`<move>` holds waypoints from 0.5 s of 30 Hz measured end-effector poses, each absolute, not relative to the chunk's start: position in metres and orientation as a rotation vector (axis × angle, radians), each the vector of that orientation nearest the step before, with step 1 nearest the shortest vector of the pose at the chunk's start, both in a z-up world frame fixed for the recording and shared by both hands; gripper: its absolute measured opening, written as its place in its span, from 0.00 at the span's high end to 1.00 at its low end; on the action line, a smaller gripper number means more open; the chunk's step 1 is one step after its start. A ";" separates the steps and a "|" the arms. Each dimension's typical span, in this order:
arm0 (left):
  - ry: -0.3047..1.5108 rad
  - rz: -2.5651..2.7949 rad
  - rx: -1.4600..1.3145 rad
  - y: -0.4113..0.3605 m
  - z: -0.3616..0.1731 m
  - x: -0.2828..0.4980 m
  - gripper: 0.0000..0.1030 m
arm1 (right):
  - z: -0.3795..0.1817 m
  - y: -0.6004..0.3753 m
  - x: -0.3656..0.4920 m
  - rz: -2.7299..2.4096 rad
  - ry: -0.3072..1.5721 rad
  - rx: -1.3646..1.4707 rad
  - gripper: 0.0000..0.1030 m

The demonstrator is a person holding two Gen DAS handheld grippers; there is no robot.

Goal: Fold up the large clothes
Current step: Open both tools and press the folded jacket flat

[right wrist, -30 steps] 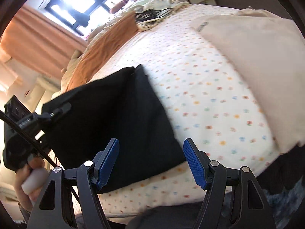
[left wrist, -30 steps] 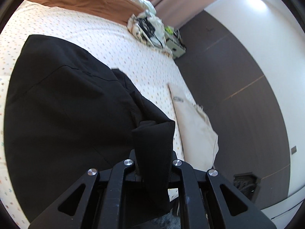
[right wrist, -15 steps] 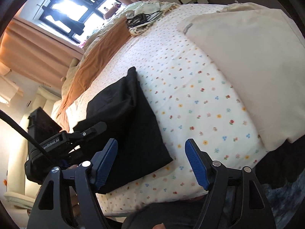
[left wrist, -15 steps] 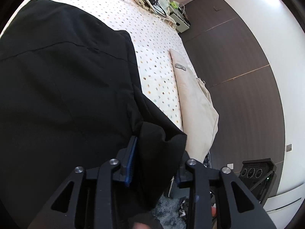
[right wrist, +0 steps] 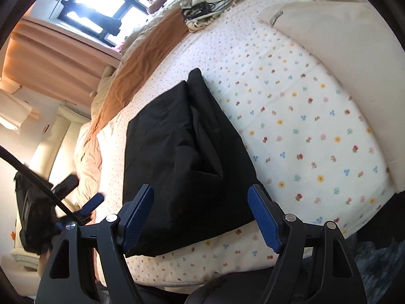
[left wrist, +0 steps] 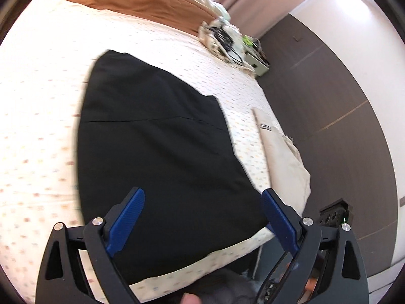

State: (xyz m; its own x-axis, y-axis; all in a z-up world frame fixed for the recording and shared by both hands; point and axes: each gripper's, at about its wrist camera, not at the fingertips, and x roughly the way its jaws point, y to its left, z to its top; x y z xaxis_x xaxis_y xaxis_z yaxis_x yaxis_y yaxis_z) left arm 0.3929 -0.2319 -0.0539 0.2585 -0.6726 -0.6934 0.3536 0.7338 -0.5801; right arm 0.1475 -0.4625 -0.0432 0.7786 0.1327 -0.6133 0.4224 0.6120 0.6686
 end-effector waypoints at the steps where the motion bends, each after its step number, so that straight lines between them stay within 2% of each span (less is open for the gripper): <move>1: 1.103 -0.700 -0.338 -0.223 -0.054 0.392 0.08 | -0.046 -0.463 0.151 -0.183 0.679 0.914 0.27; 3: 1.101 -0.665 -0.329 -0.200 -0.060 0.391 0.08 | -0.049 -0.464 0.157 -0.183 0.671 0.909 0.28; 4: 1.108 -0.649 -0.324 -0.191 -0.064 0.390 0.08 | -0.050 -0.464 0.160 -0.185 0.670 0.905 0.33; 5: 1.118 -0.638 -0.318 -0.196 -0.069 0.390 0.08 | -0.052 -0.464 0.163 -0.188 0.670 0.901 0.55; 6: 1.125 -0.630 -0.314 -0.194 -0.074 0.390 0.08 | -0.054 -0.464 0.166 -0.190 0.676 0.898 0.70; 7: 1.129 -0.622 -0.309 -0.192 -0.079 0.388 0.08 | -0.057 -0.466 0.169 -0.190 0.682 0.904 0.72; 9: 1.144 -0.605 -0.304 -0.198 -0.091 0.391 0.12 | -0.061 -0.466 0.171 -0.207 0.674 0.909 0.86; 11: 1.189 -0.584 -0.311 -0.199 -0.106 0.393 0.27 | -0.066 -0.464 0.169 -0.215 0.666 0.921 0.91; 14: 1.247 -0.570 -0.303 -0.201 -0.123 0.390 0.41 | -0.070 -0.462 0.164 -0.226 0.654 0.922 0.94; 15: 1.257 -0.560 -0.292 -0.203 -0.125 0.390 0.43 | -0.072 -0.463 0.162 -0.229 0.652 0.925 0.94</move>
State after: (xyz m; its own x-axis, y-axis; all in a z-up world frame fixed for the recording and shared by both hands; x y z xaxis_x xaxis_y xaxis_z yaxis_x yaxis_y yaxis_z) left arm 0.3902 -0.2025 -0.1250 0.1996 -0.5477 -0.8125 0.2374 0.8315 -0.5022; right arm 0.1617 -0.4629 -0.0721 0.7867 0.0875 -0.6111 0.4510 0.5945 0.6657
